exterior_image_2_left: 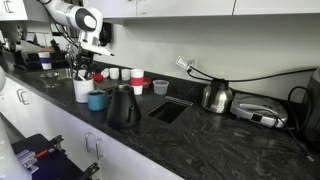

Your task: Take the lid off the white jar and place it on the counter

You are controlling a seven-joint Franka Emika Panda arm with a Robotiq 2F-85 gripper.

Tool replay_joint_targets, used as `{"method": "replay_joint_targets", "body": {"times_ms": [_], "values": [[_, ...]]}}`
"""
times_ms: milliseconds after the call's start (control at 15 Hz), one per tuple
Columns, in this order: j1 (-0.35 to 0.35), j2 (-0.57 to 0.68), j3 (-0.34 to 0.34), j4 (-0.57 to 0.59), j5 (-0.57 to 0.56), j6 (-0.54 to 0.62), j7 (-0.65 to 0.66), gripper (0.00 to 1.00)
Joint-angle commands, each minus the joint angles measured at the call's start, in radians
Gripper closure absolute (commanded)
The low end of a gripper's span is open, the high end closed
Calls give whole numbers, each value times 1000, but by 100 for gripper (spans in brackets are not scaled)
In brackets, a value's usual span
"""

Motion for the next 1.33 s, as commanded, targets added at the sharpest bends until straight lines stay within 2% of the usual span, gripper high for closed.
{"method": "replay_joint_targets", "body": {"times_ms": [0, 200, 600, 800, 1067, 1267], "values": [[-21, 4, 9, 14, 8, 75, 32, 79], [-25, -10, 9, 24, -5, 135, 62, 79], [-22, -40, 6, 44, 35, 113, 42, 79], [-15, -77, 12, 36, 4, 128, 56, 79], [30, -132, 43, 45, 8, 135, 35, 79], [87, -125, 94, 60, -5, 156, 40, 79]]}}
